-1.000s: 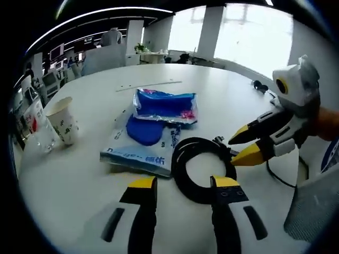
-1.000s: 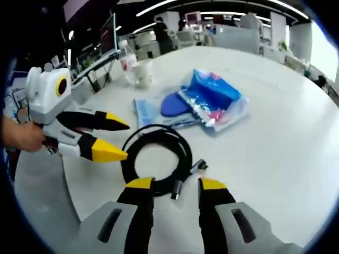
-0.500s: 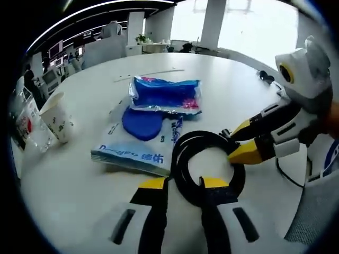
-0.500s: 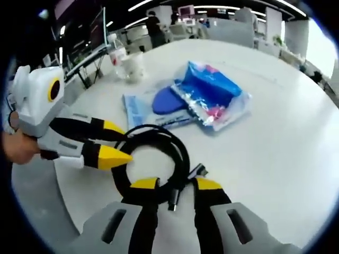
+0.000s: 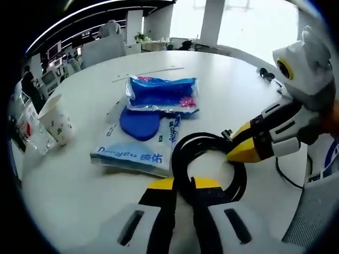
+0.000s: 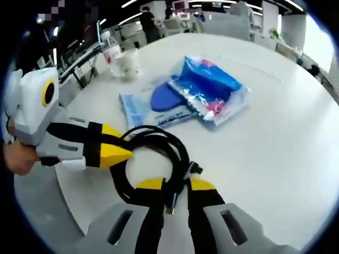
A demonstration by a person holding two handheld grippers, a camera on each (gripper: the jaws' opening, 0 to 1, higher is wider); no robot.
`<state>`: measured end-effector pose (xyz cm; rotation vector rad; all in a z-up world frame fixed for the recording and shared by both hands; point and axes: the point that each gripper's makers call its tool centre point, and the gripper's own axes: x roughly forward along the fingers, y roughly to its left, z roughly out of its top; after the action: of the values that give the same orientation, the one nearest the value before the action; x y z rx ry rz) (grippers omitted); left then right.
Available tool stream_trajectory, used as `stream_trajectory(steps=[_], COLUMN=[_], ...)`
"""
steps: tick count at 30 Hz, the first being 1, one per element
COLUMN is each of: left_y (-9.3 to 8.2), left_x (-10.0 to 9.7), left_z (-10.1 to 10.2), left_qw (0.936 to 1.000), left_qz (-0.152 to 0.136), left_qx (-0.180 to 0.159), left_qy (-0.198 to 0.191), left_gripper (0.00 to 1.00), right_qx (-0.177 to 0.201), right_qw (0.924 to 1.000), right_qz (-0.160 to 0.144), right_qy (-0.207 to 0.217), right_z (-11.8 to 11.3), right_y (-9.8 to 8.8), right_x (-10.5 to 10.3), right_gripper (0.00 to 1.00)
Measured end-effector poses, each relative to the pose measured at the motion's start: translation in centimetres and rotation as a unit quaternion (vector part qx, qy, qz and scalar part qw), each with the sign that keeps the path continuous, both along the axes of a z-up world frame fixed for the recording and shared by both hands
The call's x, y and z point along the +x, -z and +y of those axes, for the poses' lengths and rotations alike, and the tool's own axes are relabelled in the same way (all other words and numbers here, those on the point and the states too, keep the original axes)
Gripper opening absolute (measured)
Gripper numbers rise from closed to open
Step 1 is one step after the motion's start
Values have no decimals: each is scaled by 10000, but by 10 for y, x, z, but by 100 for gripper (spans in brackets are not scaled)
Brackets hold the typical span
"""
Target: Arrange the tabletop items into an orderly group along one side of the table until the central work area is clear of visible clutter.
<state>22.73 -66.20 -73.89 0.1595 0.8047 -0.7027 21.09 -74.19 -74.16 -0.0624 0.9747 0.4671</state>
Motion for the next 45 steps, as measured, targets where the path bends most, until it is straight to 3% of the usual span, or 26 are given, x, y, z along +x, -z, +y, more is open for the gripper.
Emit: stream_trajectory(steps=[8,15,27,45], left_y=[-8,-12,-5,-1], left_x=[-3,-15,-42,-56], left_z=[5,8,15,18], left_qw=[9997,9996,9993,9989], left_qz=[139,193,362,396], left_qx=[-159,-176,-101,31], left_qy=[-107,-43,88,244], left_gripper=[6,5,6,7], right_qx=[182,389,466,419], right_qw=[9998,9990,9984,9980], right_qz=[3,188,316,450], right_qy=[35,64,-93,-166], right_z=[2,5,15,19], right_y=[-12,-13,-8,2], right_x=[-3,-18,-44,-59], right_gripper=[10,10,10,11])
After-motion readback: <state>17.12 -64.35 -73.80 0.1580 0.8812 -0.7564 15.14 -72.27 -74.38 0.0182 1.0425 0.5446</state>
